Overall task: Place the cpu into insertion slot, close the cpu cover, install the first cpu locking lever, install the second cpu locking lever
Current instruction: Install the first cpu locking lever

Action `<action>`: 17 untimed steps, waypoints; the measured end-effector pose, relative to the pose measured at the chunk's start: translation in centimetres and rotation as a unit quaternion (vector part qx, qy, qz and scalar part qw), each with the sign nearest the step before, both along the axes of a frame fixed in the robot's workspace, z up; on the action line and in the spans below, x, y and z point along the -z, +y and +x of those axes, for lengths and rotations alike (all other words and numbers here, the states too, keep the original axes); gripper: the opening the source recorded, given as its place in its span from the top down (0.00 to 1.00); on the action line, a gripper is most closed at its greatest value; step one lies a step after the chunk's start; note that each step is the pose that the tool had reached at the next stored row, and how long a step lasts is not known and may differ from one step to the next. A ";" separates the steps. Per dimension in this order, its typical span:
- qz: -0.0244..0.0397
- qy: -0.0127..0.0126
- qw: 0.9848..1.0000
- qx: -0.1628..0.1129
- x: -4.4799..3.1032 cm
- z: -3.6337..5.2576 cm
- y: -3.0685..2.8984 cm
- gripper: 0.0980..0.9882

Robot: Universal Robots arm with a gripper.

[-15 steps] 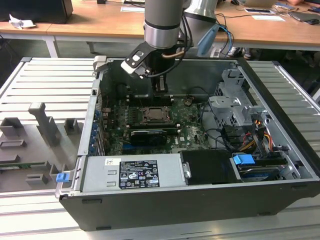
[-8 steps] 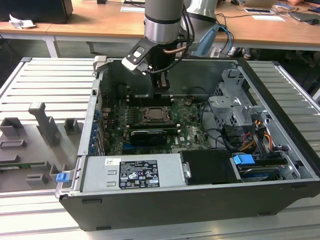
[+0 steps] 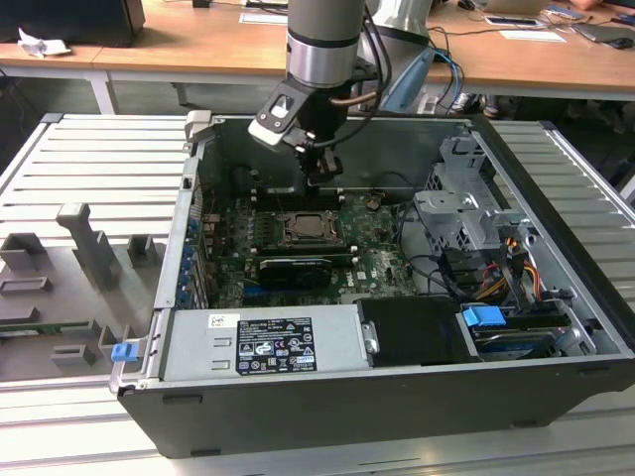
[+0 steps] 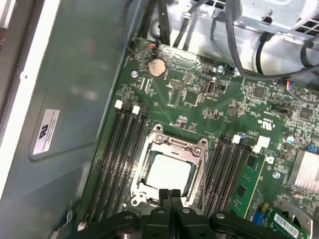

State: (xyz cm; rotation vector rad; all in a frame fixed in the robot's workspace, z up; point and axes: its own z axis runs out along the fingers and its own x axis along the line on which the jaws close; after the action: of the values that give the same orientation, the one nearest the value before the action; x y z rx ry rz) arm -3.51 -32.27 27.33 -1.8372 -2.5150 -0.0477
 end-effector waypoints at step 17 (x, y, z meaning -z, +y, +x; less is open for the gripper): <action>0.000 0.000 0.981 -0.193 0.04 0.00 0.00 0.99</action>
State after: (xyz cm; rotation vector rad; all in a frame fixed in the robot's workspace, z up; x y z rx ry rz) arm -3.51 -32.27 27.30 -1.3144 -2.8178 -0.0388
